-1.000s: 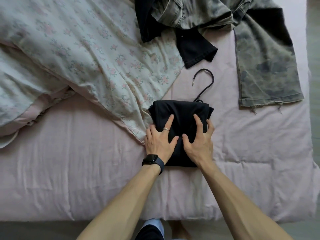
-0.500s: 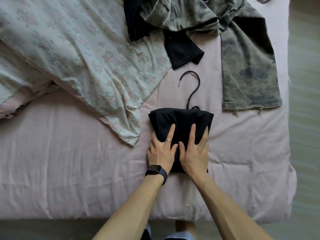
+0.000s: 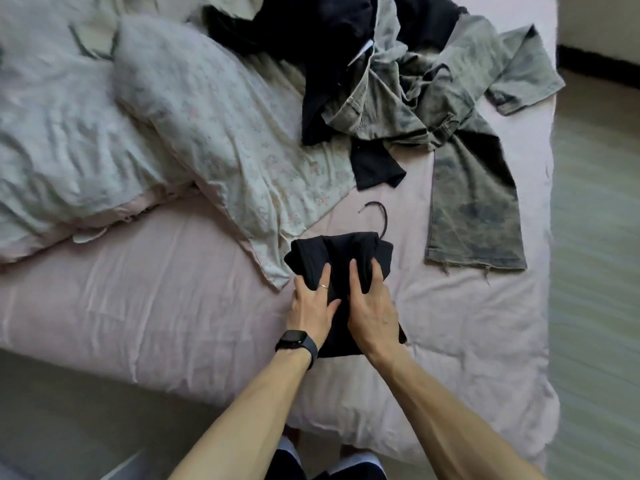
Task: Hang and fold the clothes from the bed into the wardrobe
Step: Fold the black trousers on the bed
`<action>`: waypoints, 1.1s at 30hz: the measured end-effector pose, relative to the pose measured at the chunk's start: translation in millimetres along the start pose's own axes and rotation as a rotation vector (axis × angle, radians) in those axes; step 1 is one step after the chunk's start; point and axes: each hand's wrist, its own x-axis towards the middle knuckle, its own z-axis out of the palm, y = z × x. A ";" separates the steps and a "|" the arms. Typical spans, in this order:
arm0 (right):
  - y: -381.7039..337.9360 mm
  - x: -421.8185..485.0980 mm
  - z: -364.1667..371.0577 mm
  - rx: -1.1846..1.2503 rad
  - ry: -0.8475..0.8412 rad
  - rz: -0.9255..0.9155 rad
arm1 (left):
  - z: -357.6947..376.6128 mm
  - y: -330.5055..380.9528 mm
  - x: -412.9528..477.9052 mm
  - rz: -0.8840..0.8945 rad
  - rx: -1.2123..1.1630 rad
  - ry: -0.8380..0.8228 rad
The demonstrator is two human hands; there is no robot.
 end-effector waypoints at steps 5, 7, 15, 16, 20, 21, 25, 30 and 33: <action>-65.7 -6.9 -76.2 0.012 0.078 -0.256 | -96.3 3.6 -43.7 -0.058 -0.137 0.219; -99.5 -7.0 -102.7 0.019 0.113 -0.336 | -138.4 -0.6 -61.0 -0.075 -0.175 0.305; -284.7 -53.3 -180.9 0.106 0.237 -0.734 | -304.2 -75.4 -173.0 -0.169 -0.220 0.727; -311.5 -67.2 -185.3 0.119 0.249 -0.803 | -320.7 -91.4 -194.3 -0.188 -0.212 0.786; -405.9 -121.3 -199.4 0.195 0.259 -0.974 | -377.3 -140.8 -274.3 -0.290 -0.153 0.973; -428.1 -140.0 -202.0 0.215 0.257 -1.030 | -388.5 -152.8 -297.9 -0.333 -0.140 1.020; -501.8 -217.9 -207.1 0.349 0.234 -1.290 | -421.3 -185.3 -400.2 -0.497 -0.046 1.205; -554.9 -332.8 -212.1 0.484 0.161 -1.598 | -418.8 -190.1 -534.4 -0.796 0.095 1.346; -570.4 -403.0 -213.0 0.541 0.128 -1.745 | -412.0 -180.6 -608.5 -1.006 0.179 1.410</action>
